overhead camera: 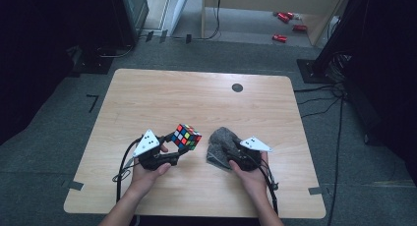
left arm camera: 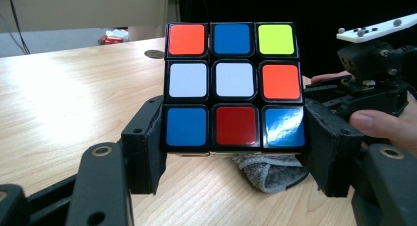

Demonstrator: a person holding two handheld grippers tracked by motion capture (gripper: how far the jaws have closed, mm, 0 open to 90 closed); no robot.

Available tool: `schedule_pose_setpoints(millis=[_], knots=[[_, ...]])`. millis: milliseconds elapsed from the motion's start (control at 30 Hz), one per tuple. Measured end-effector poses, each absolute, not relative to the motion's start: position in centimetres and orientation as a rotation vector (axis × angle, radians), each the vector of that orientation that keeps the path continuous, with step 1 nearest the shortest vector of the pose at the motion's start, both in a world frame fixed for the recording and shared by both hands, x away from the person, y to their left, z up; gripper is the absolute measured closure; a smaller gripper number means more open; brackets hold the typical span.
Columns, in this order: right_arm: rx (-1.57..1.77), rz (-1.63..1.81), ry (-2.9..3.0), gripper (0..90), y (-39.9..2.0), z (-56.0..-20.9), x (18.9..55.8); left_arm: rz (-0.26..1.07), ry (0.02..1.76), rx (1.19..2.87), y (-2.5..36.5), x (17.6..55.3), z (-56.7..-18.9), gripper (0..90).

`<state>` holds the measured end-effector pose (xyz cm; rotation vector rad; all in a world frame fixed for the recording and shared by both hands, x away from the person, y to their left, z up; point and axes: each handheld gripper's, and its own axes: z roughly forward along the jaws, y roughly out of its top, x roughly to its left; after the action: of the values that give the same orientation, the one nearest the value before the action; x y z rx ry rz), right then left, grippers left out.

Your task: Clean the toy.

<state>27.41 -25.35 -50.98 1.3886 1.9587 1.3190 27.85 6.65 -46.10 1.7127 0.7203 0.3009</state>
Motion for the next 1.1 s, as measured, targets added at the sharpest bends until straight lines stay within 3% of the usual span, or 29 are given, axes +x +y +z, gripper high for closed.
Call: schedule_pose_setpoints(millis=[233,600,1100], knots=[[1.310,1.372,1.906,30.2,-26.1,-49.6,27.2,0.300,0.733,1.711,7.0,28.1,-46.0,35.8],[1.092,1.517,1.912,26.8,-25.0,-47.6,26.2,0.246,0.723,1.727,6.8,28.2,-45.2,35.7],[0.760,1.539,1.986,24.9,-20.8,-47.9,24.6,0.154,0.719,1.784,5.9,28.2,-44.5,35.7]])
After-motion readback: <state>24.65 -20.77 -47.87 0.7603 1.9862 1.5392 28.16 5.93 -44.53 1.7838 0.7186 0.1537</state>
